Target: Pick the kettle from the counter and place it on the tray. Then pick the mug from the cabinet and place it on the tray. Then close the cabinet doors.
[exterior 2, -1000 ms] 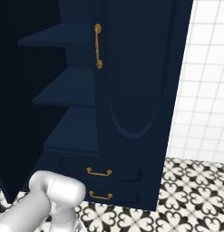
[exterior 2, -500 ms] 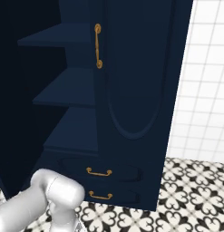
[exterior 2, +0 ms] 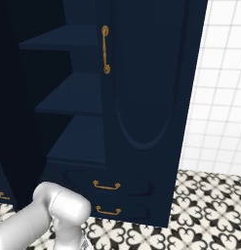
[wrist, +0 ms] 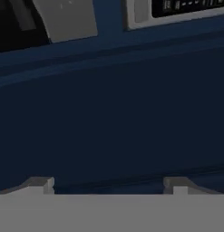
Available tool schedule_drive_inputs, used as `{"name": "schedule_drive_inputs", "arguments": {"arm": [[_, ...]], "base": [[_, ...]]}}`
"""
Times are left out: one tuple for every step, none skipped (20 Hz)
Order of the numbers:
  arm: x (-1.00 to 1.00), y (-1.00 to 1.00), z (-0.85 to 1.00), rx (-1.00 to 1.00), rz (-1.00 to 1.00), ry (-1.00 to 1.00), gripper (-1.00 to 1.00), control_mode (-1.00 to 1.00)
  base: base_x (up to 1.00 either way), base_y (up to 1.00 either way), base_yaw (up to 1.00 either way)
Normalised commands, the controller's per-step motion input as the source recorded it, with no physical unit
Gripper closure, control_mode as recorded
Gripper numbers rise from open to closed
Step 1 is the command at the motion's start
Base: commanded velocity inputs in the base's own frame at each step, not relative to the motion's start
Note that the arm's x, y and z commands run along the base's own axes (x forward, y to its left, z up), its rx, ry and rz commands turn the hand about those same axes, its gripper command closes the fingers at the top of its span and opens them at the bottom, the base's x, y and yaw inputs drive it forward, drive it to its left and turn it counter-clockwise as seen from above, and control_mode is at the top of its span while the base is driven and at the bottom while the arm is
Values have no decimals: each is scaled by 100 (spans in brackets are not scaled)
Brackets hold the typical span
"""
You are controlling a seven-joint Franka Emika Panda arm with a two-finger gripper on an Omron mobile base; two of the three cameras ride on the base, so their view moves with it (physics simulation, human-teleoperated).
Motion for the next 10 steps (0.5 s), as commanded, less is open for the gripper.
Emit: {"name": "schedule_drive_inputs", "arguments": {"arm": [[10, -98, 0, 19, -2, -5, -100, -100], [19, -100, 0, 21, 0, -6, -100, -100], [26, -100, 0, 24, 0, -7, -100, -100], [33, -100, 0, 25, 0, -7, -100, -100], [35, -100, 0, 26, 0, -8, -100, -100], [43, -100, 0, 27, 2, -7, -100, -100], [46, -100, 0, 26, 6, -10, -100, -100], [47, -100, 0, 27, 8, -11, -100, -100], [49, -100, 0, 27, 11, -12, -100, -100], [47, -100, 0, 27, 12, -13, -100, -100]], "base": [[0, 0, 0], [0, 0, 0], [0, 0, 0], [0, 0, 0], [0, 0, 0], [0, 0, 0], [0, 0, 0], [0, 0, 0], [0, 0, 0], [0, 0, 0]]}}
